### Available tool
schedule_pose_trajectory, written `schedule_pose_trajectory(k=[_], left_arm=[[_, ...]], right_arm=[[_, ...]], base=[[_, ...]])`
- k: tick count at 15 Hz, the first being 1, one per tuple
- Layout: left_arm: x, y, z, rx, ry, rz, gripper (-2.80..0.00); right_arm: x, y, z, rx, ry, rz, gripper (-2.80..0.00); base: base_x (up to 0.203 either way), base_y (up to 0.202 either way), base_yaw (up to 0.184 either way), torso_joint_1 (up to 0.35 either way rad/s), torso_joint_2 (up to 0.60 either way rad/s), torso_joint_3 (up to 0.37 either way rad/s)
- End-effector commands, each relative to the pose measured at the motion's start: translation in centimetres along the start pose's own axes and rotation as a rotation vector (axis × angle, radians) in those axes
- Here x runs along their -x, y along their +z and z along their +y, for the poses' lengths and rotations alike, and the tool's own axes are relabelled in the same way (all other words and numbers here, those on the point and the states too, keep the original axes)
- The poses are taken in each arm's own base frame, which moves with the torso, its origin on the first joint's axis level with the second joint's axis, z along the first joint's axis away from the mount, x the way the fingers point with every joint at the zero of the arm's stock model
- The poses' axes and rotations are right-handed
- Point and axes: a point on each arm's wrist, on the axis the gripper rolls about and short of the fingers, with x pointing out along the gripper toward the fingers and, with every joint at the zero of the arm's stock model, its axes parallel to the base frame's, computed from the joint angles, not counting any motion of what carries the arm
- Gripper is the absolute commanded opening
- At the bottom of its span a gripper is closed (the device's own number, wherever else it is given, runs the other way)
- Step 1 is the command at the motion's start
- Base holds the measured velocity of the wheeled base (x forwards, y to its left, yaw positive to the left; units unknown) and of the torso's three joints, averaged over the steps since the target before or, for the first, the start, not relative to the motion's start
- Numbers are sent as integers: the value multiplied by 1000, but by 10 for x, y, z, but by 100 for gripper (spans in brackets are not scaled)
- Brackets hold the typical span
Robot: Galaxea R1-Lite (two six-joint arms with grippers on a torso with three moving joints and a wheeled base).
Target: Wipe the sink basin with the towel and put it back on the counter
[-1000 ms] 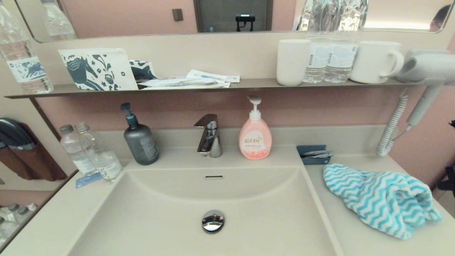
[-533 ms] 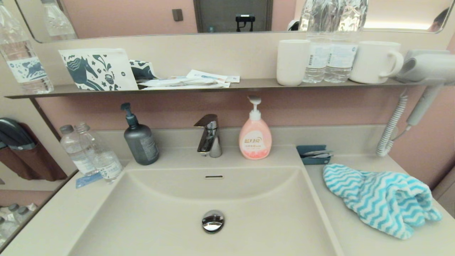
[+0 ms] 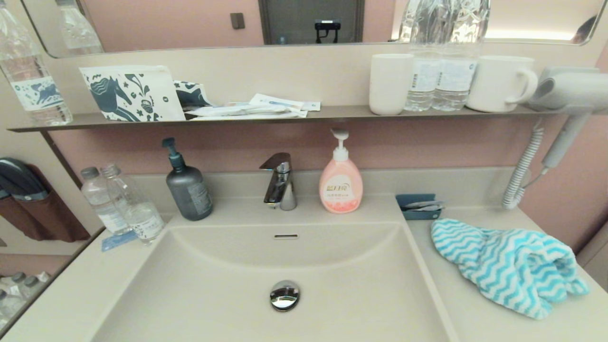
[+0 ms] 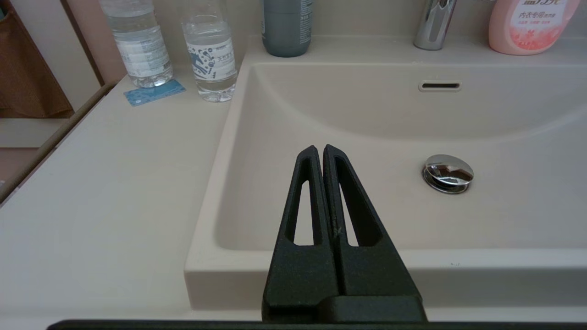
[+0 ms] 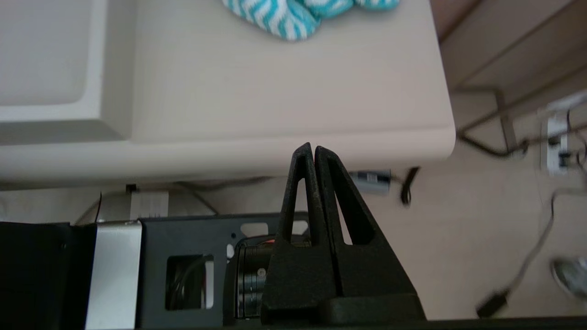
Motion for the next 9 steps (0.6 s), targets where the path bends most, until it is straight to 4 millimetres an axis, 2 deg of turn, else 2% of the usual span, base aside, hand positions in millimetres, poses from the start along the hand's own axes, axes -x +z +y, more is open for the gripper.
schedule_pose_trajectory(k=[1, 4, 6, 9], left_arm=[[0, 0, 0, 0, 1, 2, -280], [0, 0, 0, 0, 1, 2, -280], [0, 0, 0, 0, 1, 2, -280], [0, 0, 0, 1, 1, 2, -280]], right_arm=[[16, -45, 0, -4, 5, -164, -280], [-10, -76, 2, -11, 9, -302, -280], [-28, -81, 4, -17, 23, -423, -280], [-57, -87, 7, -19, 37, -493, -280]], base=[[0, 0, 0, 0, 0, 0], [0, 0, 0, 0, 0, 0], [0, 0, 0, 0, 0, 0], [0, 0, 0, 0, 0, 0]])
